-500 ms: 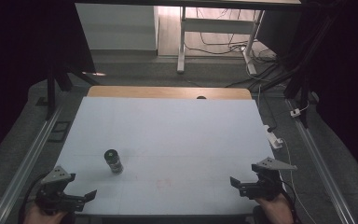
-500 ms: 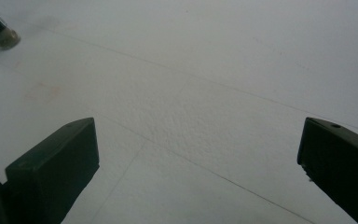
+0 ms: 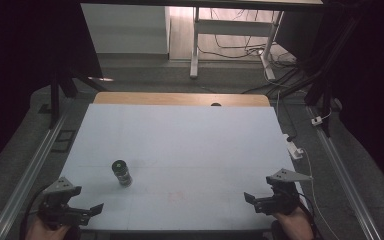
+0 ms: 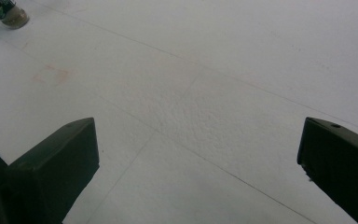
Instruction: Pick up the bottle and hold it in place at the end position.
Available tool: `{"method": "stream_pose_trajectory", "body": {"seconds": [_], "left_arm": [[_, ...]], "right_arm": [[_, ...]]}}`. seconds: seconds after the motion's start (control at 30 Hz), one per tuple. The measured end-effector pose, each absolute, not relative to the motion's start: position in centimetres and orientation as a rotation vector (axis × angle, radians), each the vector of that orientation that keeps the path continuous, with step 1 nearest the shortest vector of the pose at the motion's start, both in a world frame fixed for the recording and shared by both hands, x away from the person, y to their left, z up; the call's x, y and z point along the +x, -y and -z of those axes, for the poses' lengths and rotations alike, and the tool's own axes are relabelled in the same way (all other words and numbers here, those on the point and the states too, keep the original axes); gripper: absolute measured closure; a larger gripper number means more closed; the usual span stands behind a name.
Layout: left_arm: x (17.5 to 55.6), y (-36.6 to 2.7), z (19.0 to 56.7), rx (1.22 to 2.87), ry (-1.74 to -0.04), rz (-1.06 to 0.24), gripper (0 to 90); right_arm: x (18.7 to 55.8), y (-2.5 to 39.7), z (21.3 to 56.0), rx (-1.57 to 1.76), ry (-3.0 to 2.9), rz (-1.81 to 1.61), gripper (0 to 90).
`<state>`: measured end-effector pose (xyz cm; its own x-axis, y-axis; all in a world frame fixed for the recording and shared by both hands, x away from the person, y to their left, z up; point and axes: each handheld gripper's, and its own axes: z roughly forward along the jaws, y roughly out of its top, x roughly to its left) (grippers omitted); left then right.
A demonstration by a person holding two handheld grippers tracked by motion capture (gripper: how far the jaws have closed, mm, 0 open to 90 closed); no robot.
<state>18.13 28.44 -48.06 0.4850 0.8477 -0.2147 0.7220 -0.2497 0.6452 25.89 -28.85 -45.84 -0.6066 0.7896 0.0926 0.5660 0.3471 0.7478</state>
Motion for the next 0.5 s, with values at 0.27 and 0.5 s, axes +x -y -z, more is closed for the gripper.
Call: {"method": "stream_pose_trajectory", "body": {"seconds": [0.27,0.5], "left_arm": [[18.36,-28.27,48.12,2.054,-1.297,-0.218,0.0],[18.38,-28.14,48.14,2.066,-1.301,-0.223,0.0]], "right_arm": [[25.89,28.86,45.87,1.202,-2.334,-1.119,0.0],[25.88,28.84,45.86,1.201,-2.335,-1.117,0.0]]}}
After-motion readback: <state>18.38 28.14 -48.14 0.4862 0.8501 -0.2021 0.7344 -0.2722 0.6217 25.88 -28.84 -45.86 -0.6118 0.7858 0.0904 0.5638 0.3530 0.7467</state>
